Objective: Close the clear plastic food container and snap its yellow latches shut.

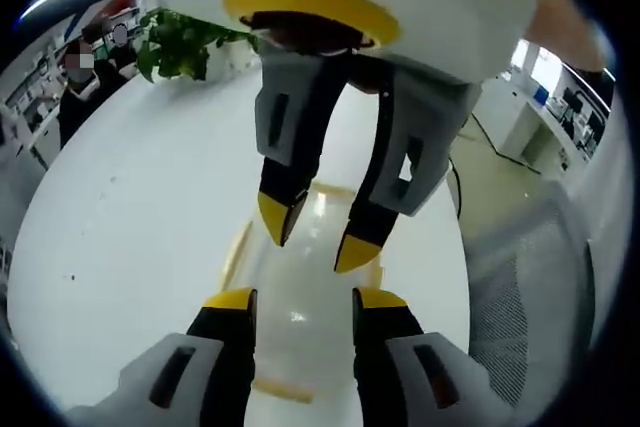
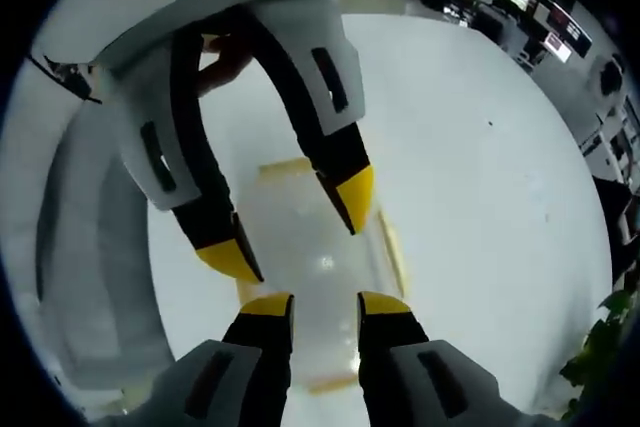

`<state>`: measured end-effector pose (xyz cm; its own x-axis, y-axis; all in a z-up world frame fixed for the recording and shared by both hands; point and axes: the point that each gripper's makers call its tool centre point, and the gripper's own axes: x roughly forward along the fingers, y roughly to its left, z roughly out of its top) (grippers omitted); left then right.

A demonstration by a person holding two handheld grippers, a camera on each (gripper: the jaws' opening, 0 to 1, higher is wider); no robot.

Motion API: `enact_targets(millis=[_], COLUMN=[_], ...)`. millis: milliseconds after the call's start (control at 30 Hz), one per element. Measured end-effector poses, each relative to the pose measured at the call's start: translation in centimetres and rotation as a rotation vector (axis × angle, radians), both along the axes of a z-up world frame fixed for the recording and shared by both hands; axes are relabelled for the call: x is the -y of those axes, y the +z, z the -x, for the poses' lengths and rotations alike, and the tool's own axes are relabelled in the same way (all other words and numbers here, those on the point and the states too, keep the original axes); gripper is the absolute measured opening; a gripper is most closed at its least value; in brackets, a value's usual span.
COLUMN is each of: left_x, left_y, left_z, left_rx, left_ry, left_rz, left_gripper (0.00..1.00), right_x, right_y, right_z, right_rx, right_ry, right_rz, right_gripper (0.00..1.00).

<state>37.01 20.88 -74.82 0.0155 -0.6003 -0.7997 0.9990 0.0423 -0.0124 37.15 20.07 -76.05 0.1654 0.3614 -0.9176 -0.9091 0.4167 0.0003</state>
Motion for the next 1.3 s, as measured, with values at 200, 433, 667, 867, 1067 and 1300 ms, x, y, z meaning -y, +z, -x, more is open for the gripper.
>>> enact_targets(millis=[200, 433, 667, 867, 1067, 1300], left_x=[0.0, -0.1, -0.2, -0.2, -0.3, -0.4], left_y=[-0.2, -0.6, -0.8, -0.8, -0.9, -0.9], left_z=[0.3, 0.5, 0.8, 0.8, 1.0, 1.4], left_rx=[-0.005, -0.011, -0.015, -0.014, -0.007, 0.002], left_ry=[0.000, 0.007, 0.013, 0.019, 0.016, 0.011], left_rz=[-0.001, 0.000, 0.000, 0.005, 0.004, 0.007], left_gripper=[0.38, 0.39, 0.41, 0.41, 0.44, 0.46], right_x=[-0.3, -0.6, -0.6, -0.5, -0.7, -0.6], right_y=[0.0, -0.1, 0.1, 0.0, 0.2, 0.4], right_z=[-0.3, -0.5, -1.0, -1.2, -1.4, -1.9], right_rx=[0.004, 0.003, 0.008, 0.008, 0.014, 0.020], right_ry=[0.006, 0.009, 0.012, 0.017, 0.022, 0.029], right_rz=[-0.006, -0.011, -0.015, -0.011, -0.013, -0.013], right_gripper=[0.23, 0.23, 0.23, 0.24, 0.25, 0.26])
